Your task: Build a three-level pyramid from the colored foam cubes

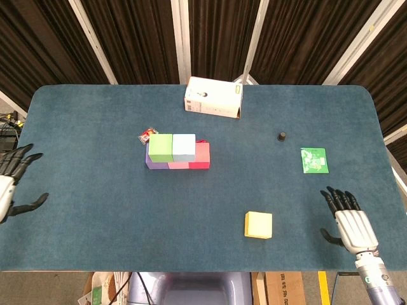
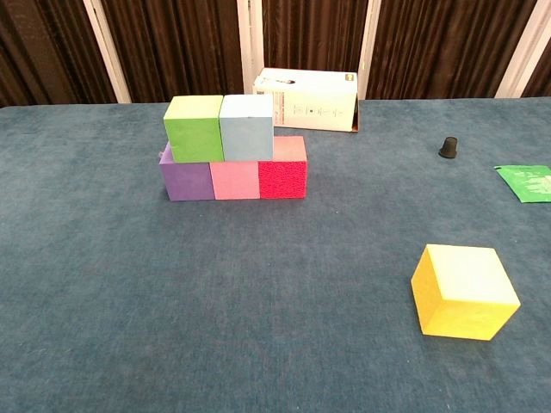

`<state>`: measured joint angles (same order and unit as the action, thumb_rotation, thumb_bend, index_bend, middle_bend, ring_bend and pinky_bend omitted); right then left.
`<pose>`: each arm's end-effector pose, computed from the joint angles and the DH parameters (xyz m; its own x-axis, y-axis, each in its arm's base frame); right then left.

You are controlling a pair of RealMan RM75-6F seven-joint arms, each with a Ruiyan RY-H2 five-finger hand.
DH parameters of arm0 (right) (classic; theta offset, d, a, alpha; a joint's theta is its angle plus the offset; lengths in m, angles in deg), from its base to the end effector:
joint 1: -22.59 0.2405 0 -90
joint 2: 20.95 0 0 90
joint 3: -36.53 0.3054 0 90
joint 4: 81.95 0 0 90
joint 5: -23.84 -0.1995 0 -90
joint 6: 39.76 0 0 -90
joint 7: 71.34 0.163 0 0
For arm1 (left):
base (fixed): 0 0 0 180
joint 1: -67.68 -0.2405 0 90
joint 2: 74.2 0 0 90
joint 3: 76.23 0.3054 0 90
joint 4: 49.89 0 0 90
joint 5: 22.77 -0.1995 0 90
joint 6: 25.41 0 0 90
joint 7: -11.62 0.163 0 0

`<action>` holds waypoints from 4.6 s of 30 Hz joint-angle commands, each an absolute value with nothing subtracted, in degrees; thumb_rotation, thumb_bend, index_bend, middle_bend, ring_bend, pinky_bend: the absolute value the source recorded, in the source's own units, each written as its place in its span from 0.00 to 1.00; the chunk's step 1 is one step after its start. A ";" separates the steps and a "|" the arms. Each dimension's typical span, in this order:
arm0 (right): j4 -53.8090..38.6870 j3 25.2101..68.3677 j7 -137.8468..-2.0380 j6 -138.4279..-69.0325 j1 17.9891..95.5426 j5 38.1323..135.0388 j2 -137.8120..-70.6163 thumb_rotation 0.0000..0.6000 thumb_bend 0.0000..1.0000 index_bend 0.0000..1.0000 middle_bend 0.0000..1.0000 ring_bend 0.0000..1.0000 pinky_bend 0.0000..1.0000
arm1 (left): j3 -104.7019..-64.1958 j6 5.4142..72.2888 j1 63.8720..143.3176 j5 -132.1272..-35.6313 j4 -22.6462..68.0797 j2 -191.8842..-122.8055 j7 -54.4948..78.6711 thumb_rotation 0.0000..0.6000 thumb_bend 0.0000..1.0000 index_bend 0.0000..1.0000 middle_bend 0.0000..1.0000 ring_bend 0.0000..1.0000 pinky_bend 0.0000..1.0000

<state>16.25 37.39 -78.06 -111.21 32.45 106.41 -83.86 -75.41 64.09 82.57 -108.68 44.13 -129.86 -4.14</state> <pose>-0.3388 -0.2182 0.1503 0.4264 -0.2448 0.8708 -0.9033 -0.0646 0.4241 -0.3117 0.2481 0.2433 0.2437 -0.0622 0.9679 0.9521 -0.1747 -0.2509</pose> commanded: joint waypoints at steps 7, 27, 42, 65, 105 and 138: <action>28.31 39.01 -81.05 -105.07 36.12 99.64 -77.23 1.00 0.24 0.07 0.01 0.00 0.00 | -75.27 71.55 75.80 -110.65 39.01 -133.95 -3.20 1.00 0.32 0.14 0.00 0.00 0.00; 45.95 40.76 -115.51 -104.81 54.67 60.10 -82.12 1.00 0.23 0.07 0.01 0.00 0.00 | -80.88 73.46 73.70 -106.51 37.62 -137.82 5.70 1.00 0.32 0.12 0.00 0.00 0.00; 52.35 39.49 -121.46 -112.03 60.82 49.39 -84.79 1.00 0.23 0.07 0.05 0.00 0.00 | -82.37 70.12 73.78 -105.29 37.68 -138.21 6.52 1.00 0.32 0.12 0.00 0.00 0.00; 50.18 40.33 -120.14 -120.55 64.57 46.17 -96.31 1.00 0.23 0.07 0.15 0.00 0.00 | -84.58 68.66 73.01 -103.48 38.10 -138.48 6.93 1.00 0.32 0.12 0.00 0.00 0.00; 45.21 40.67 -122.07 -125.61 65.24 46.33 -103.47 1.00 0.23 0.28 0.33 0.11 0.00 | -86.61 67.03 72.41 -101.62 39.26 -138.95 7.00 1.00 0.32 0.20 0.00 0.00 0.00; 53.04 43.73 -120.11 -124.51 64.12 53.37 -91.43 1.00 0.34 0.41 0.40 0.20 0.00 | -87.86 66.08 71.79 -98.67 40.23 -138.13 10.04 1.00 0.32 0.21 0.00 0.00 0.00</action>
<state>52.59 42.81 -120.64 -126.11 63.73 52.88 -93.47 -87.86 66.08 71.79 -98.68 40.23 -138.12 10.04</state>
